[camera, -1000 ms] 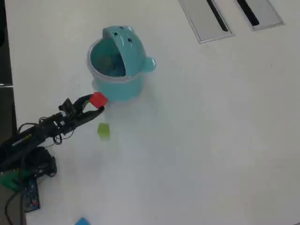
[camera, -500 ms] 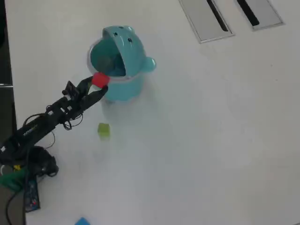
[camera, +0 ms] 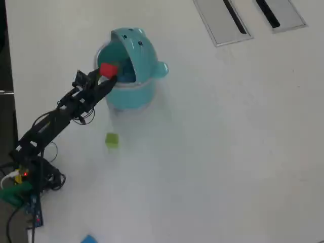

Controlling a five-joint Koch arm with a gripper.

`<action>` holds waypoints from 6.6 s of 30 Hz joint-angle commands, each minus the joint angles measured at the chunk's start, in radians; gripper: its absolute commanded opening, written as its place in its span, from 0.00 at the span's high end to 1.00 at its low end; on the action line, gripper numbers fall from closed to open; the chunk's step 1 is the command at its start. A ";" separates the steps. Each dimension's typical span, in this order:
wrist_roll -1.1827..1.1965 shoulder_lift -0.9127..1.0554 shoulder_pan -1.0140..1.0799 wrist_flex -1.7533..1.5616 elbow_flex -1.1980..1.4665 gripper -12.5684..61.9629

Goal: Grasp RGB lego blocks and put them in the bin one by one.

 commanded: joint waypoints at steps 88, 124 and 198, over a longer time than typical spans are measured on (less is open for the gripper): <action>-0.080 0.333 0.330 0.350 0.604 0.38; -0.172 0.017 0.348 0.014 0.649 0.37; 0.322 0.419 0.091 0.009 0.241 0.69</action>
